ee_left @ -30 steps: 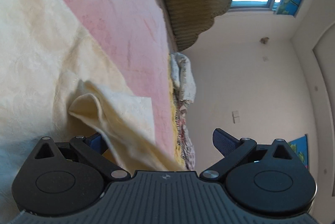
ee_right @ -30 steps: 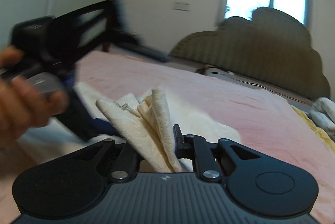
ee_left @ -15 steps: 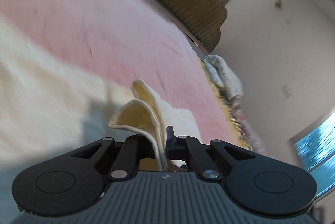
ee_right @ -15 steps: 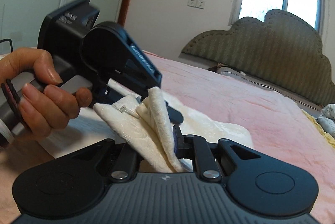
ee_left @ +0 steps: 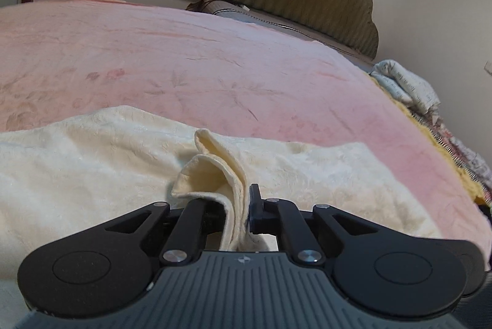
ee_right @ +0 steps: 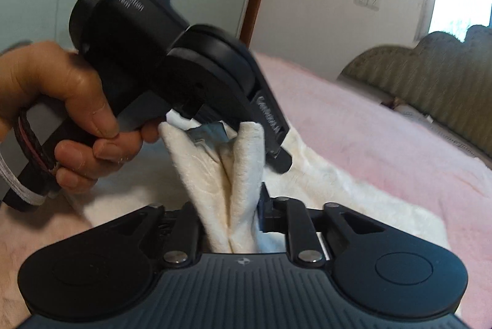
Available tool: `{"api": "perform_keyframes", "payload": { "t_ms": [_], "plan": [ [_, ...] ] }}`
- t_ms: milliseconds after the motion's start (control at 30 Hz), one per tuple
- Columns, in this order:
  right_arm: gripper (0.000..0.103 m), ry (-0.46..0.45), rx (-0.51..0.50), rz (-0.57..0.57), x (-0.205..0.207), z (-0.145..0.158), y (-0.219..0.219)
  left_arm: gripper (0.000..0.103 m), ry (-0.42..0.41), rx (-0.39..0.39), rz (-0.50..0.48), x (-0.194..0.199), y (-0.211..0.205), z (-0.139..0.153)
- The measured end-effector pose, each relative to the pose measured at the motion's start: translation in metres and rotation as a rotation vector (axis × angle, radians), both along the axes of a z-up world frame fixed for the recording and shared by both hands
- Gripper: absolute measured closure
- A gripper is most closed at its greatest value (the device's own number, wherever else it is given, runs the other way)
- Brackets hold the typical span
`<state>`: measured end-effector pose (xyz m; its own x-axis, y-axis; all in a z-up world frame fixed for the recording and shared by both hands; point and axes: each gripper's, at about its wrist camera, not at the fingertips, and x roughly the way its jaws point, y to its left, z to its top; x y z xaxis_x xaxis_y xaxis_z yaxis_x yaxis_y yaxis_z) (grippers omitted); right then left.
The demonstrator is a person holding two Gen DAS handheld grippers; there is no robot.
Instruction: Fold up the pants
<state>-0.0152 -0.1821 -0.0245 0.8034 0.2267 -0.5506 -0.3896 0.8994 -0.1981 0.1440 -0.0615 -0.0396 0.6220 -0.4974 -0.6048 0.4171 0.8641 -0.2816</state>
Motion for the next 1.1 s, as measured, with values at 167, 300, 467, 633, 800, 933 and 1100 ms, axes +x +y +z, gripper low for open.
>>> {"api": "perform_keyframes", "payload": {
  "t_ms": [167,300,467,633,800,933,1100],
  "plan": [
    [0.073,0.079,0.045,0.134,-0.023,0.025,-0.019,0.092,-0.099,0.090,-0.029,-0.012,-0.013,-0.001],
    [0.072,0.040,0.209,0.026,-0.025,0.054,-0.078,0.092,-0.094,0.077,-0.021,-0.012,-0.011,-0.001],
    [0.072,0.217,0.147,-0.218,0.001,0.018,-0.120,0.090,-0.104,0.083,-0.026,-0.017,-0.008,-0.001],
    [0.069,0.006,0.075,-0.399,-0.048,0.025,-0.131,0.088,-0.094,0.098,-0.022,-0.015,-0.009,-0.003],
    [0.061,-0.081,0.032,-0.485,-0.077,0.040,-0.147,0.087,-0.092,0.083,-0.010,-0.016,-0.007,-0.004],
    [0.061,-0.084,0.010,-0.338,-0.076,0.048,-0.129,0.084,-0.055,0.055,0.010,-0.012,-0.003,-0.004],
    [0.061,-0.045,-0.108,-0.288,-0.069,0.033,-0.102,0.083,-0.060,0.064,0.014,-0.016,-0.004,-0.002]
  ]
}}
